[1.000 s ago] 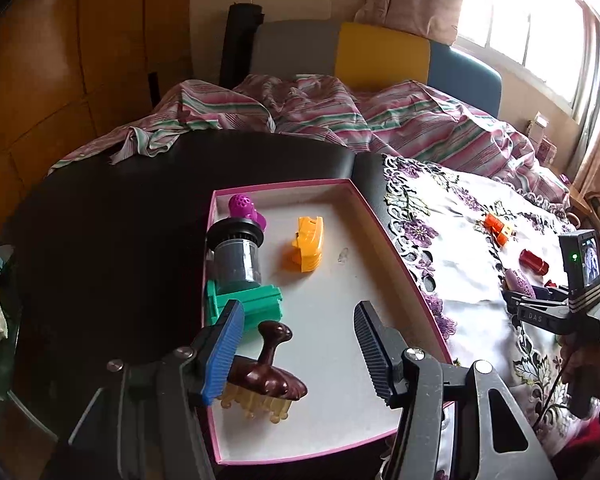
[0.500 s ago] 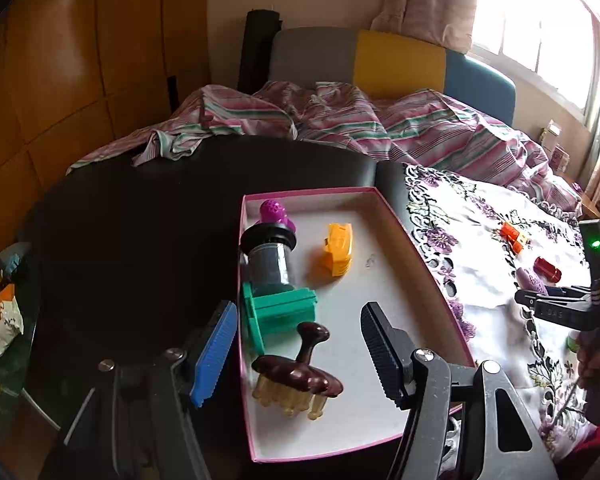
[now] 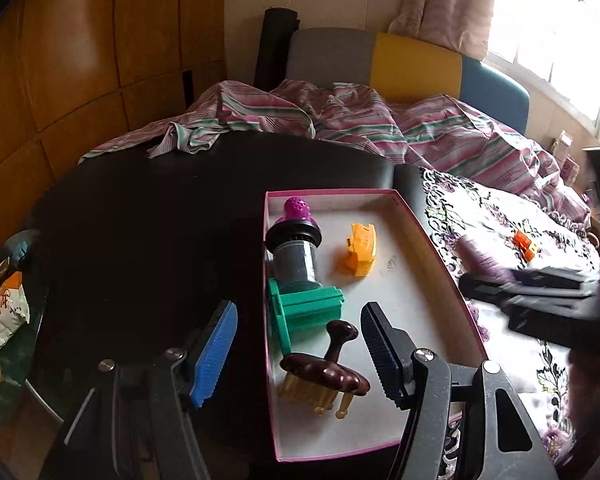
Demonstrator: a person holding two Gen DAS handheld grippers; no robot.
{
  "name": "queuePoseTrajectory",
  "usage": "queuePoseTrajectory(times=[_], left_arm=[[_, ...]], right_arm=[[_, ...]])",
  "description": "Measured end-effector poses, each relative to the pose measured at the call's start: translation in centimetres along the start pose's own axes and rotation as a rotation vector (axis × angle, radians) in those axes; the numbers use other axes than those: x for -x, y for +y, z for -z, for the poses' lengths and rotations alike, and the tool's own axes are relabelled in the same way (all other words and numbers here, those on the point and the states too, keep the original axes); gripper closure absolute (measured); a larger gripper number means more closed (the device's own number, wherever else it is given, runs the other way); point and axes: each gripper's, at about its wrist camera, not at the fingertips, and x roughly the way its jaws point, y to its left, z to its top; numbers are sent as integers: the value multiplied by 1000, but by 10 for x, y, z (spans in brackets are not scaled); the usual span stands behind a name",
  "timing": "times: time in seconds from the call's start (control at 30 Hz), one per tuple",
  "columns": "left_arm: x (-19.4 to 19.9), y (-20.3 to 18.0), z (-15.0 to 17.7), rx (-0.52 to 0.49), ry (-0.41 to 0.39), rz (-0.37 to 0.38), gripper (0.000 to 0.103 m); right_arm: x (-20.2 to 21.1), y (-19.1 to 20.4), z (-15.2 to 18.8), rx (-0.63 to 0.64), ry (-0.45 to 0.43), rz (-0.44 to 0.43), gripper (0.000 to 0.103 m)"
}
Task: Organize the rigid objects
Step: 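Carry the purple egg into the tray and open the right gripper, then move both grippers back over the remaining toys on the tablecloth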
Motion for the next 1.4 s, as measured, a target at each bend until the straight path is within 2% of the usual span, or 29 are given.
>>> queuePoseTrajectory(times=[0.17, 0.3, 0.43, 0.53, 0.67, 1.0, 1.4], left_arm=[[5, 18, -3, 76, -20, -3, 38], [11, 36, -7, 148, -58, -62, 33], [10, 51, -9, 188, -69, -119, 31], [9, 61, -11, 218, -71, -137, 30], [13, 69, -11, 234, -84, -156, 28], [23, 76, -15, 238, -104, -167, 28], [25, 52, -14, 147, -97, -142, 28]], right_arm=[[-40, 29, -4, 50, 84, 21, 59], [-70, 36, -2, 45, 131, 58, 59], [-77, 40, 1, 47, 95, 82, 58], [-80, 41, -3, 22, 84, 34, 58], [-78, 40, -5, -6, 59, -1, 56], [-47, 29, -1, -41, -36, 20, 56], [-10, 7, 13, -42, -90, 70, 56]])
